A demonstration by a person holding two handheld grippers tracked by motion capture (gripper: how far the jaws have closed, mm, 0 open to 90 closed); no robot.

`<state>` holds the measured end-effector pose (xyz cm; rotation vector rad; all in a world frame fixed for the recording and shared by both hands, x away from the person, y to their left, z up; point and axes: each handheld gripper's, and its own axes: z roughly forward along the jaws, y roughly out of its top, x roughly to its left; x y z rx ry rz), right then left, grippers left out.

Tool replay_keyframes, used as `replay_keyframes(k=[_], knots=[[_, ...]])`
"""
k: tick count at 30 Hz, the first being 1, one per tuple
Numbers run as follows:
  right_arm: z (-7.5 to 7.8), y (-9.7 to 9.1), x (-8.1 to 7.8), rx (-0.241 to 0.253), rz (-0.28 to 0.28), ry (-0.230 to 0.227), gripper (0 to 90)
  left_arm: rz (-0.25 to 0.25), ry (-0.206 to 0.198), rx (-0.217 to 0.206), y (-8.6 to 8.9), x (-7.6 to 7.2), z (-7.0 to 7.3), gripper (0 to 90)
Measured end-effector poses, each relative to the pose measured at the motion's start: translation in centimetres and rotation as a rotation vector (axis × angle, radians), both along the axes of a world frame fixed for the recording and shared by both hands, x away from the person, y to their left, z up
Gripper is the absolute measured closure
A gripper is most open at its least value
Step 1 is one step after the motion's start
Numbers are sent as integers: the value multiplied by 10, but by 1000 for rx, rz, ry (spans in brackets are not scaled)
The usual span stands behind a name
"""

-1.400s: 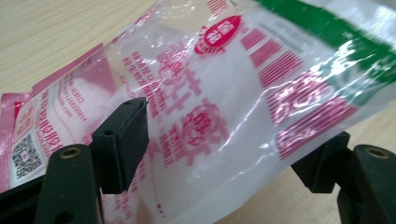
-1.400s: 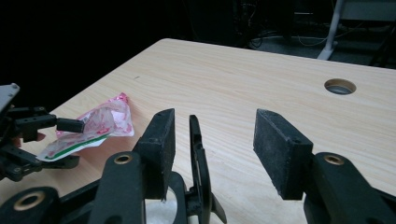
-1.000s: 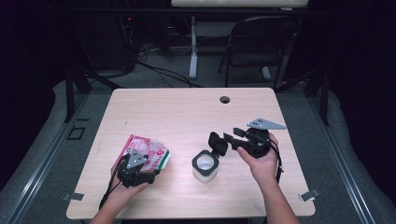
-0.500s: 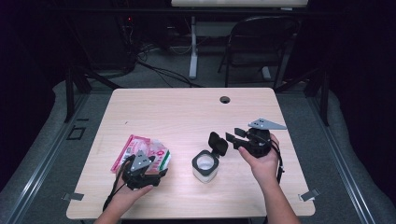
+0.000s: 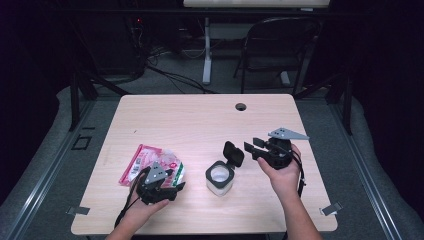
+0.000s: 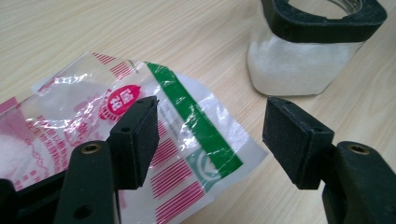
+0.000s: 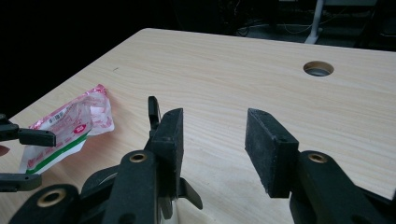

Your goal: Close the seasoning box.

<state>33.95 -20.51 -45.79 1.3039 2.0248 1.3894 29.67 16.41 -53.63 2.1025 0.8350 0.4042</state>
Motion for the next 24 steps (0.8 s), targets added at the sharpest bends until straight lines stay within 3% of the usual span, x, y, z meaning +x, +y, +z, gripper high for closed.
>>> replay_keyframes(k=[11,15,24], knots=[[-2,0,-1,-9,4,9,584,-30,3,-19,-15,-4,4,443],[-4,1,0,-7,12,16,584,-44,21,-41,-18,-4,5,488],[-8,3,0,-16,27,36,632,-93,24,-29,-31,-6,3,600]])
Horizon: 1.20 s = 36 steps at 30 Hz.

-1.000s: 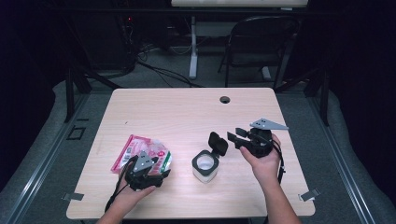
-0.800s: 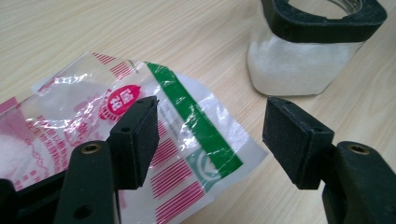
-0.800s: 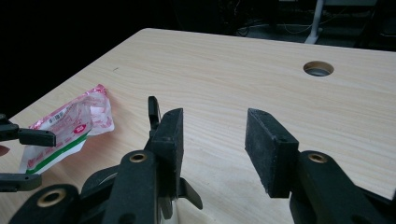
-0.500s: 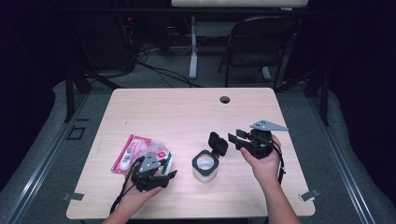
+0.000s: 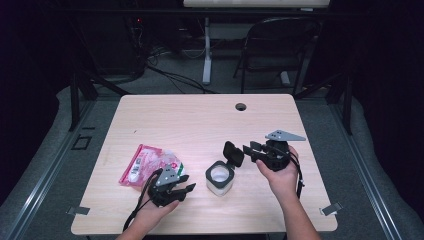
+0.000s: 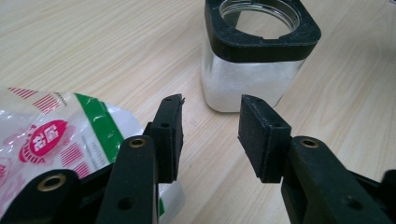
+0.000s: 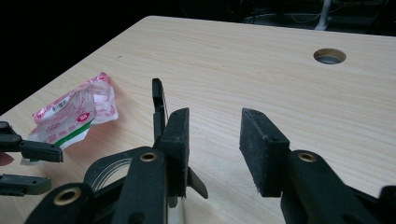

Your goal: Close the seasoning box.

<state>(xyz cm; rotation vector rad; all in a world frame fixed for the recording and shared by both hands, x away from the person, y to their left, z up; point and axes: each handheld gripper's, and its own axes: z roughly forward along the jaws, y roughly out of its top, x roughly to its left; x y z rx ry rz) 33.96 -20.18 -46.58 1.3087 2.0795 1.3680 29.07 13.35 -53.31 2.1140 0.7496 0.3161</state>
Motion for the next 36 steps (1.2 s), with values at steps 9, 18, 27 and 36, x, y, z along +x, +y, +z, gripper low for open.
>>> replay_keyframes(k=[9,18,27,36], knots=[[-2,2,0,-8,11,8,655,-8,11,10,-12,2,0,645],[-3,3,-1,-8,16,12,670,-7,16,19,-25,9,-5,690],[-3,5,-2,-12,22,12,679,-26,23,19,-33,7,-2,752],[-2,7,-3,-13,35,11,679,-39,20,12,-40,6,0,774]])
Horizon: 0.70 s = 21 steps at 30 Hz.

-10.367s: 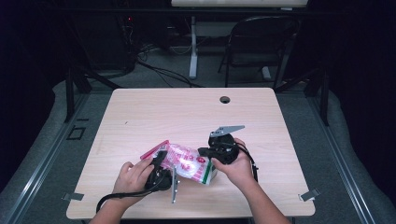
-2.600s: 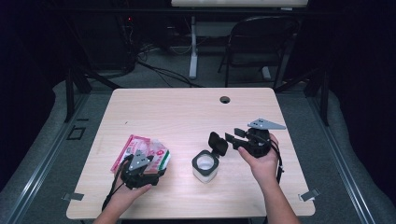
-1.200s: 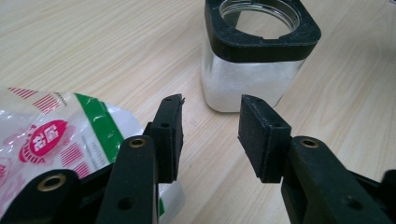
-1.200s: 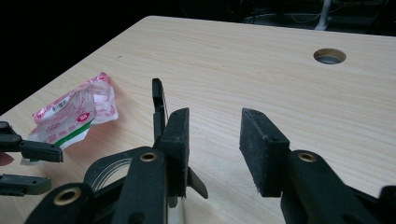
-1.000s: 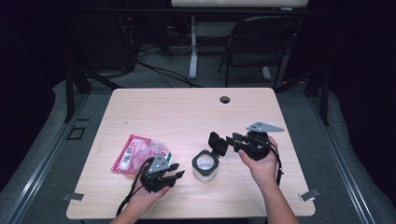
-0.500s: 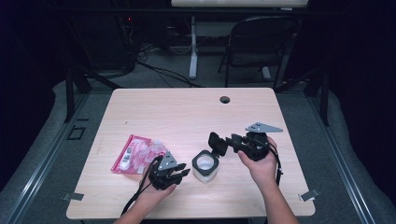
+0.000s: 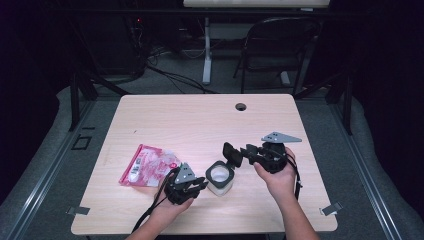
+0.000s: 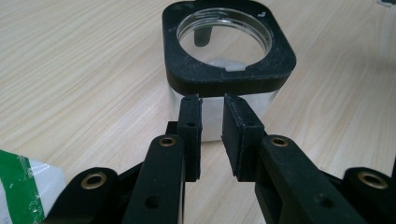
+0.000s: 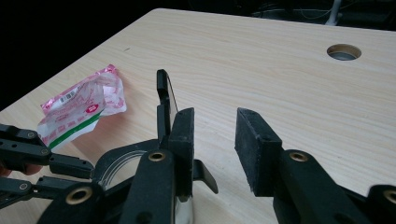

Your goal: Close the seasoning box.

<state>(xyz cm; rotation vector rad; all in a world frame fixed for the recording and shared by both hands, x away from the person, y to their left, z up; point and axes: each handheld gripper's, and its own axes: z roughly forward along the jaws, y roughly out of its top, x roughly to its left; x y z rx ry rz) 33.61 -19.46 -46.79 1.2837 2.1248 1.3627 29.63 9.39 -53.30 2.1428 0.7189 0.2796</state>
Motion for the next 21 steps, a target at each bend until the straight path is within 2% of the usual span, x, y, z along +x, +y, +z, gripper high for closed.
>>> replay_keyframes(k=[13,16,18,21], knots=[[1,7,-5,0,29,-2,672,-1,-23,-24,-9,3,13,797],[-1,9,-5,-13,36,2,670,7,-29,-32,-12,6,18,801],[-3,11,-5,-14,36,6,670,-3,-26,-55,-17,9,23,804],[-4,13,-6,-18,46,11,668,-9,-32,-61,-24,11,27,808]])
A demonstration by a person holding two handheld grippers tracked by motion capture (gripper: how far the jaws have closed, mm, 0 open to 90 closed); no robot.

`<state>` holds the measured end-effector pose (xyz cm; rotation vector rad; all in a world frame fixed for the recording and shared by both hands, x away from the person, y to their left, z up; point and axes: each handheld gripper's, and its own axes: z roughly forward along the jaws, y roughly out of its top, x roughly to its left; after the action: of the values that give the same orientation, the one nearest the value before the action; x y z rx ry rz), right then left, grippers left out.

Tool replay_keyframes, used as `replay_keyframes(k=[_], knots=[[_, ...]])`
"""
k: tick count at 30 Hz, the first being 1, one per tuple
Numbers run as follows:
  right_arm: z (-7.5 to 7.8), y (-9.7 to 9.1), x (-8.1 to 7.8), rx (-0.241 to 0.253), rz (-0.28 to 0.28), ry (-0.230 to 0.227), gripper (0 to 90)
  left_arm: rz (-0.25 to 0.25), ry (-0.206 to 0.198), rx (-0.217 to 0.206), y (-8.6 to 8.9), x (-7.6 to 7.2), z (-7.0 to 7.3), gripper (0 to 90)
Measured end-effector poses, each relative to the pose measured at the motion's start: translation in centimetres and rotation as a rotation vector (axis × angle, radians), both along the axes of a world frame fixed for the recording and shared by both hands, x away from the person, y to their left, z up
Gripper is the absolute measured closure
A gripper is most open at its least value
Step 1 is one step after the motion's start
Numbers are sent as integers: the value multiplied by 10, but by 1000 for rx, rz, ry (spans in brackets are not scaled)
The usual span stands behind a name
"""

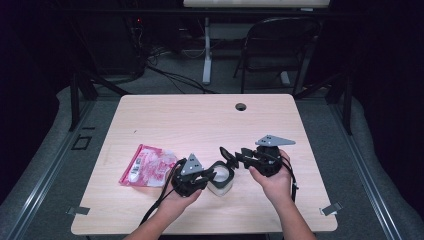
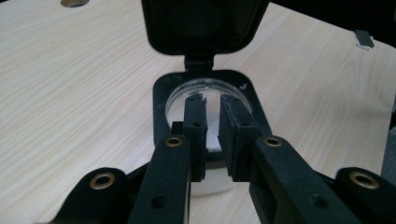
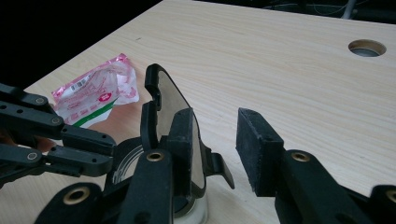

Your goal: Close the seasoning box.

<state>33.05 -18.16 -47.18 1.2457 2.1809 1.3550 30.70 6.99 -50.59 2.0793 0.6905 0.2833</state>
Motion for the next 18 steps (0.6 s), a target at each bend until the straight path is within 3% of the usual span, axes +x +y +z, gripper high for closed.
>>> replay_keyframes(k=[9,18], knots=[[-1,5,-1,-11,14,4,663,-12,-8,-8,-18,6,8,829],[-3,9,-1,-23,32,9,659,-15,-5,-13,-19,8,10,837]])
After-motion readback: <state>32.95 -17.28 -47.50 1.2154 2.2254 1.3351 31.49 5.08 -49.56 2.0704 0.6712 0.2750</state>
